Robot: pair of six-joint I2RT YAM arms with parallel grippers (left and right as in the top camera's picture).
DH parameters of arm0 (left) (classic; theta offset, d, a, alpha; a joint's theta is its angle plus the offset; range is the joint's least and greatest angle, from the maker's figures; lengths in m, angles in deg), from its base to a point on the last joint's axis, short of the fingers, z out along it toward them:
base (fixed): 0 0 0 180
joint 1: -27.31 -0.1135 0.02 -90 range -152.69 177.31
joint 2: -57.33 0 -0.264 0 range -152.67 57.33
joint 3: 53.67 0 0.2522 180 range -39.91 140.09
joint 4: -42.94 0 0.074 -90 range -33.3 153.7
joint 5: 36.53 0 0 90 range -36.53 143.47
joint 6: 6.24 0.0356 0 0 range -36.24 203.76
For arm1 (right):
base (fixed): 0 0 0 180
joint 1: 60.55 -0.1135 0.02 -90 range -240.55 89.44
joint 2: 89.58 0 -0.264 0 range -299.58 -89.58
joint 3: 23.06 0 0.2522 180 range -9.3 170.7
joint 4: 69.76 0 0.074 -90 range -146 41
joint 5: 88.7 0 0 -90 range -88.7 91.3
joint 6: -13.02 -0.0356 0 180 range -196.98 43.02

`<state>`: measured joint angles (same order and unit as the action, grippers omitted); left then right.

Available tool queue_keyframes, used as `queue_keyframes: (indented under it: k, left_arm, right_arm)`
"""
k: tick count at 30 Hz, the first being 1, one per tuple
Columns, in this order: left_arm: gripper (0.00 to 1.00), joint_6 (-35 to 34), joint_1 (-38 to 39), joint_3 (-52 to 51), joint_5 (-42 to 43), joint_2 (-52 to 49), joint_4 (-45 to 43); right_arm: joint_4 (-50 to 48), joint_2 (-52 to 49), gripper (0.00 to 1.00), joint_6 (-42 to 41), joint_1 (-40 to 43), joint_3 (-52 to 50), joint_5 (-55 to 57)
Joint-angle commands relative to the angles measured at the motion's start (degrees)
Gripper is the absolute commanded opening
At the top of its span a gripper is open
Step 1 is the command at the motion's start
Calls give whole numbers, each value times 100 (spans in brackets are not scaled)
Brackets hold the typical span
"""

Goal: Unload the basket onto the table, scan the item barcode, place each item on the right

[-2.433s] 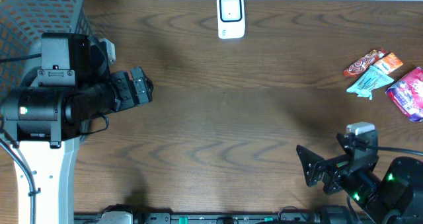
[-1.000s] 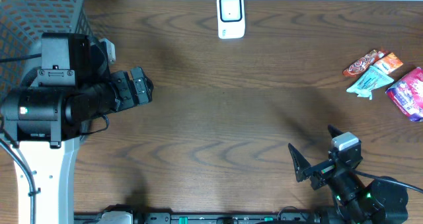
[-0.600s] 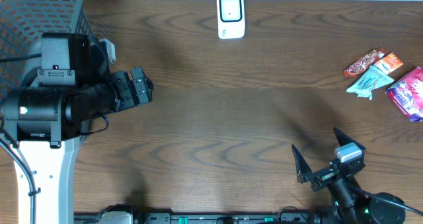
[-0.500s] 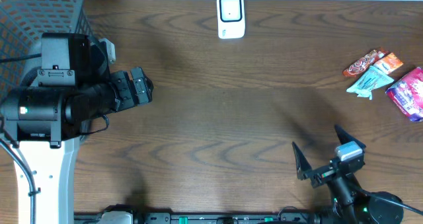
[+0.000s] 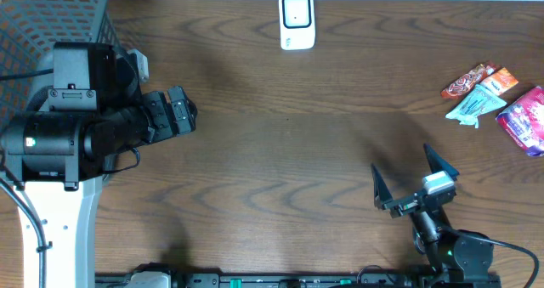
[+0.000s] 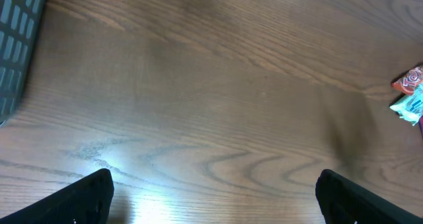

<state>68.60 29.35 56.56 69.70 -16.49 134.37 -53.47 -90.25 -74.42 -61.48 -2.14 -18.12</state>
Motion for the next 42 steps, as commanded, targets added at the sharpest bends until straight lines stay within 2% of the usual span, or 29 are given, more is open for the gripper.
queue_keyframes:
  k: [1,4,10,18,24,42]
  left_arm:
    - [98,55,17,94,24,-2,2]
    - [98,55,17,94,24,-2,2]
    - [98,55,17,94,24,-2,2]
    - [98,55,17,94,24,-2,2]
    - [98,55,17,94,24,-2,2]
    - [98,55,17,94,24,-2,2]
  right_arm:
    - [-385,39,99,-85,2,-378,310]
    - [-809,39,99,-302,2,-662,634]
    - [-789,42,99,-739,11,-686,1360]
    - [122,42,99,-522,20,-686,1375]
    - [125,39,99,79,9,-691,1145]
    - [125,39,99,315,9,-691,1071]
